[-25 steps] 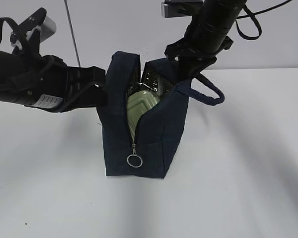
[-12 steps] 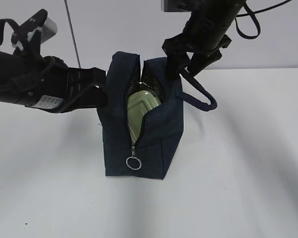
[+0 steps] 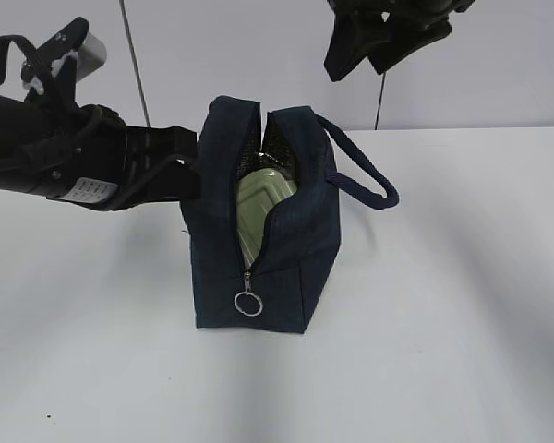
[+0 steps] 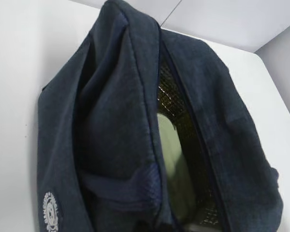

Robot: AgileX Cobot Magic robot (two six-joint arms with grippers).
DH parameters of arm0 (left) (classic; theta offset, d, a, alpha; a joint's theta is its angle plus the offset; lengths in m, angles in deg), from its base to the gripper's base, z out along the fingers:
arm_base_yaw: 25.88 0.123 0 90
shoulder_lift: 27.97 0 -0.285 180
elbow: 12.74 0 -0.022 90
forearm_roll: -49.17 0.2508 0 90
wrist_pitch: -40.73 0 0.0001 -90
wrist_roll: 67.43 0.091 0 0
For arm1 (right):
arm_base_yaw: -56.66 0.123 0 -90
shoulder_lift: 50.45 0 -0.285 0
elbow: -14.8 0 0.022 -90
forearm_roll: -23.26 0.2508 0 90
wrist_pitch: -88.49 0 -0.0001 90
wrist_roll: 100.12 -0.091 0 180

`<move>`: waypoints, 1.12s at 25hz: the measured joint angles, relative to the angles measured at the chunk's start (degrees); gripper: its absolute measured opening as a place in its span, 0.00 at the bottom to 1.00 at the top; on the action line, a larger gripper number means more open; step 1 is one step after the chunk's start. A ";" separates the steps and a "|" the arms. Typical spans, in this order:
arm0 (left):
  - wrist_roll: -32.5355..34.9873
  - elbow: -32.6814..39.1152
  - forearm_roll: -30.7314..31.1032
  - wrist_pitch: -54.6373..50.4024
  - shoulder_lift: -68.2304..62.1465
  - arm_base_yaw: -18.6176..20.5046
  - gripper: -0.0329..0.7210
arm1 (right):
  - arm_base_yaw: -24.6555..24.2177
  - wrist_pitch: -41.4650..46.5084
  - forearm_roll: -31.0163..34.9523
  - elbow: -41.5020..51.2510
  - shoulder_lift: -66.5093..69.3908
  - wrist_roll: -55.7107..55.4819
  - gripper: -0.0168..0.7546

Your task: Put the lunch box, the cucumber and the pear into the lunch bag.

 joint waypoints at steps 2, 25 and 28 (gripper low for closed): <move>0.00 0.00 0.14 -0.44 0.00 0.00 0.03 | 0.00 0.00 0.00 2.21 -2.10 0.00 0.64; 5.01 -0.55 13.75 -7.53 1.59 0.00 0.34 | 0.00 -16.34 13.33 52.81 -34.80 8.13 0.64; 5.06 -0.55 15.64 -8.16 2.34 0.00 0.34 | 0.00 -19.89 21.12 58.51 -36.48 14.33 0.64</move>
